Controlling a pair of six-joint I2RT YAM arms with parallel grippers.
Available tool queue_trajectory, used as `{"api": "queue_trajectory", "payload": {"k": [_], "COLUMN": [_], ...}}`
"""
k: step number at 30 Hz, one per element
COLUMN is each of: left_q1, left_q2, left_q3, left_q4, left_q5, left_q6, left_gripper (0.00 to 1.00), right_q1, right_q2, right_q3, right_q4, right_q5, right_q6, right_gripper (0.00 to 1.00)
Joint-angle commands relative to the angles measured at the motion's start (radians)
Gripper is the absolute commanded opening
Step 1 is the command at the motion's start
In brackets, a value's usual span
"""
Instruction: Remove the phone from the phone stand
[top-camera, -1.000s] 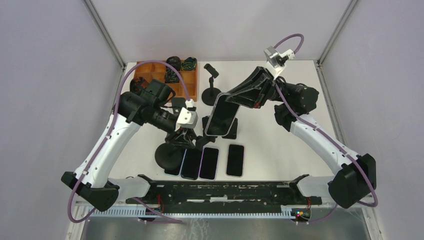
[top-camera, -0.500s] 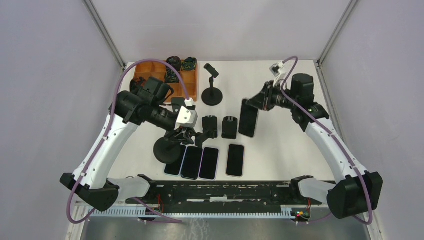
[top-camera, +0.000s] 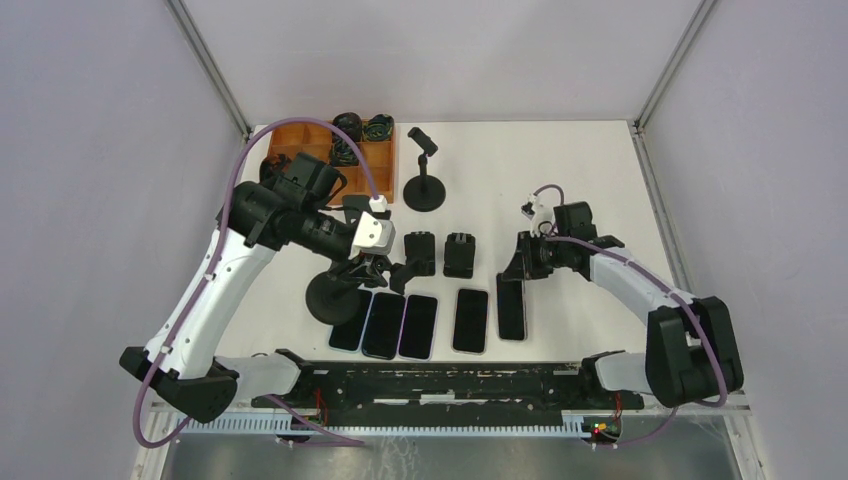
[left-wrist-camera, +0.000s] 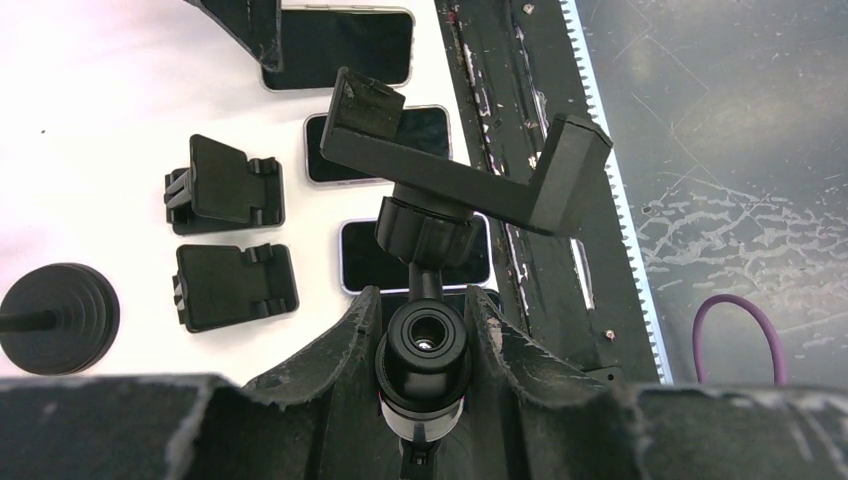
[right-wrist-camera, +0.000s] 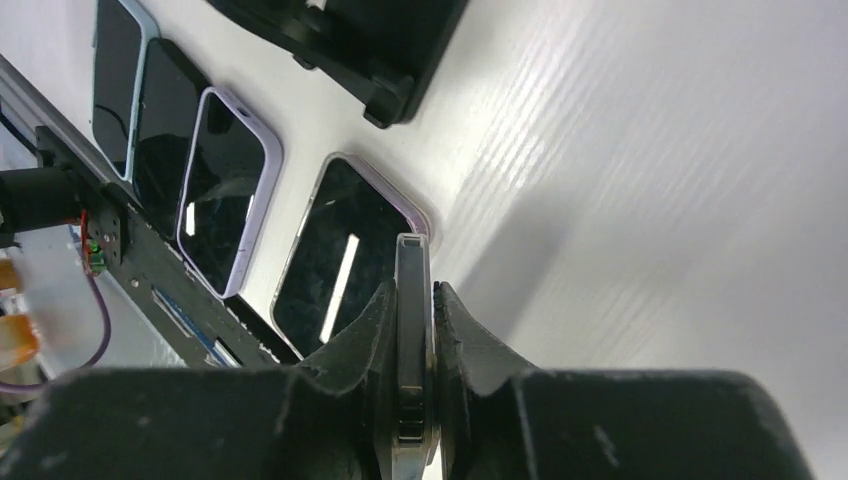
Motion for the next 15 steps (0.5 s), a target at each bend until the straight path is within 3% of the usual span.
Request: {"api": "queue_trajectory", "payload": {"k": [1, 8, 15], "left_q1": [-0.004, -0.004, -0.003], "left_q2": [-0.023, -0.02, -0.017], "left_q3": [0.056, 0.052, 0.048], "left_q4": [0.044, 0.068, 0.07], "left_q5": [0.021, 0.021, 0.005], "left_q6": [0.005, -0.023, -0.02], "left_gripper": [0.02, 0.02, 0.02], "right_q1": [0.0, 0.0, 0.001], "right_q2": [0.069, 0.146, 0.152], "right_q3": [-0.03, -0.036, 0.014], "right_q4": [0.124, 0.267, 0.248], "right_q5": [-0.042, -0.028, 0.165], "right_q6": [0.009, 0.117, 0.156], "right_gripper": [0.0, 0.0, 0.51]}}
